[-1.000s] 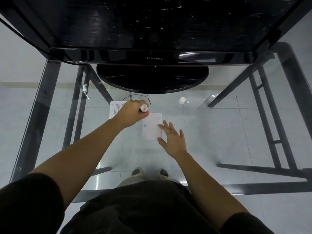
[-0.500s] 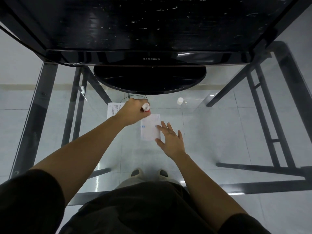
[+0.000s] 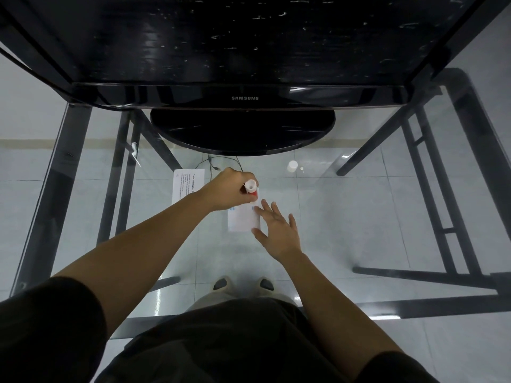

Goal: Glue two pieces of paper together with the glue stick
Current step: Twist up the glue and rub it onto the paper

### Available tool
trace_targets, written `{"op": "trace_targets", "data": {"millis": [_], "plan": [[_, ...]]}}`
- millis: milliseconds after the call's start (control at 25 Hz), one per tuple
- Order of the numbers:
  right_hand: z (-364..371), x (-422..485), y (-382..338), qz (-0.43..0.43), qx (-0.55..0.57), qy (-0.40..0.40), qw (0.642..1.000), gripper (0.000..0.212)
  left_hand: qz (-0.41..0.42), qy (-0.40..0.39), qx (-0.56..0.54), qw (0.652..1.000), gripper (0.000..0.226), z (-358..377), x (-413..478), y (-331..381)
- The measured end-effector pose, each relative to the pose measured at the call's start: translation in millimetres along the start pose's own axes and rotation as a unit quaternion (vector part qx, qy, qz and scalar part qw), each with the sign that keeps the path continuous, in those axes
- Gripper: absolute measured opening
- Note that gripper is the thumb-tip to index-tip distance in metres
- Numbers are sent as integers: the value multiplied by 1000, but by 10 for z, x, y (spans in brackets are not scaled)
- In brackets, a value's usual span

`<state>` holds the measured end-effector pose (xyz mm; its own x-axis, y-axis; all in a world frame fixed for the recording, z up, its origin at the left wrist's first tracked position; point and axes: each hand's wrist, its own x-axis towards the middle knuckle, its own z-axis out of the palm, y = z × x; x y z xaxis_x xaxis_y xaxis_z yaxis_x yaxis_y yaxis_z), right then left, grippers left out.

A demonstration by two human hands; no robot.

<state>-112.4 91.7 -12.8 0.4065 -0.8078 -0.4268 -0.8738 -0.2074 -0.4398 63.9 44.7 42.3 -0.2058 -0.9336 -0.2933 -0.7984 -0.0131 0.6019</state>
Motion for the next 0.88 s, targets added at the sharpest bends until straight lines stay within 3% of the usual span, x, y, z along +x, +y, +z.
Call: {"op": "trace_targets", "data": {"millis": [160, 320, 480, 640, 800, 880], "plan": [[4, -2, 9, -1, 2, 5, 1000, 57, -17, 50, 16, 998, 20, -51, 67, 10], [11, -4, 12, -4, -2, 3, 1000, 56, 11, -6, 15, 1000, 22, -10, 40, 66], [8, 6, 13, -5, -2, 4, 1000, 56, -4, 42, 38, 998, 23, -36, 75, 52], [11, 3, 11, -3, -2, 2, 1000, 56, 8, 8, 32, 999, 19, -3, 71, 74], [0, 4, 3, -2, -6, 1, 1000, 56, -10, 63, 40, 997, 23, 4, 94, 81], [-2, -1, 8, -4, -6, 2, 1000, 56, -2, 44, 33, 998, 22, 9, 94, 95]]}}
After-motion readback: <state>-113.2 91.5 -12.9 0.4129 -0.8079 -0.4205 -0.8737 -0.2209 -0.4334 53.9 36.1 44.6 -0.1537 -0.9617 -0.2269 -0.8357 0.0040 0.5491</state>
